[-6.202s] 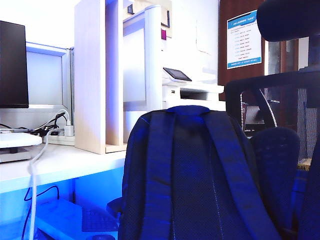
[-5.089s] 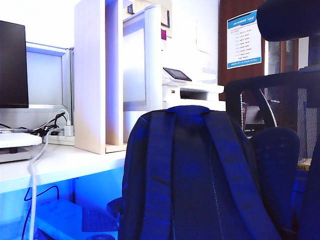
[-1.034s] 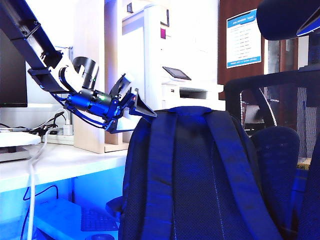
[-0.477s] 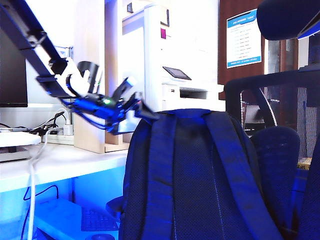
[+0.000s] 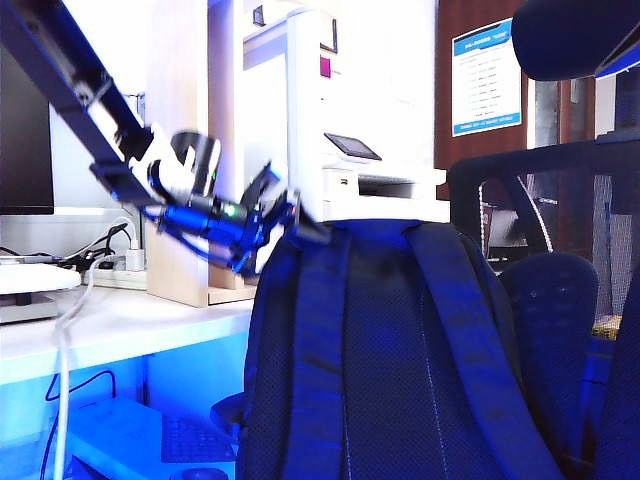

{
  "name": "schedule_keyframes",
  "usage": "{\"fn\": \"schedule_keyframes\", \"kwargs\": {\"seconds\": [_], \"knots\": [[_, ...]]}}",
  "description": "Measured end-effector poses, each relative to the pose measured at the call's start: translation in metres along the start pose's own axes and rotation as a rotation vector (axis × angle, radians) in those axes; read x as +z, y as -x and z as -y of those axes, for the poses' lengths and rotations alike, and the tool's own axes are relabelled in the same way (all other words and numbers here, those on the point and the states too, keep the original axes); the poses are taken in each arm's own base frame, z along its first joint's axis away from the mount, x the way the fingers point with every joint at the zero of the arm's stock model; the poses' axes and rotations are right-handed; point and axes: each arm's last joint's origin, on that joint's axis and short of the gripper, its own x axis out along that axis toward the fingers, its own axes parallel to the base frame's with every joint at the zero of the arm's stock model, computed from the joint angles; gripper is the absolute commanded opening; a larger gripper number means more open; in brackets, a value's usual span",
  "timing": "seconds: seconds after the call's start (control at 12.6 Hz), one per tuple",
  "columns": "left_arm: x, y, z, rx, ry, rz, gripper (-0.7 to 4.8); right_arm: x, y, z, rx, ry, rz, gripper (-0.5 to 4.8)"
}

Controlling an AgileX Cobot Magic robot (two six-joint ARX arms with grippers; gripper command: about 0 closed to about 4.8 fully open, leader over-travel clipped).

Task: Grab the backpack from the chair and place it on the desk.

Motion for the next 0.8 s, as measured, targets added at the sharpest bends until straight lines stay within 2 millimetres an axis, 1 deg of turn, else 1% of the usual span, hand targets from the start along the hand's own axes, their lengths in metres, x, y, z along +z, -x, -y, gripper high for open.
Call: {"fn": "schedule_keyframes", "kwargs": {"seconds": [0.08, 0.32, 0.48, 0.64, 0.8], "knots": [[-0.002, -0.001, -0.001, -0.011, 0.021, -0.006, -0.04, 0.0, 0.0, 0.0, 0.0, 0.0, 0.0, 3.67], [-0.001, 0.0, 0.002, -0.077, 0.042, -0.012, -0.05, 0.0, 0.0, 0.0, 0.001, 0.0, 0.0, 3.67], [0.007, 0.005, 0.01, -0.077, 0.044, -0.018, -0.05, 0.0, 0.0, 0.0, 0.0, 0.0, 0.001, 3.67], [0.031, 0.018, 0.034, -0.073, 0.046, -0.027, -0.05, 0.0, 0.0, 0.0, 0.0, 0.0, 0.001, 3.68], [0.068, 0.049, 0.066, -0.041, 0.038, -0.017, -0.05, 0.0, 0.0, 0.0, 0.01, 0.0, -0.006, 3.68]]}}
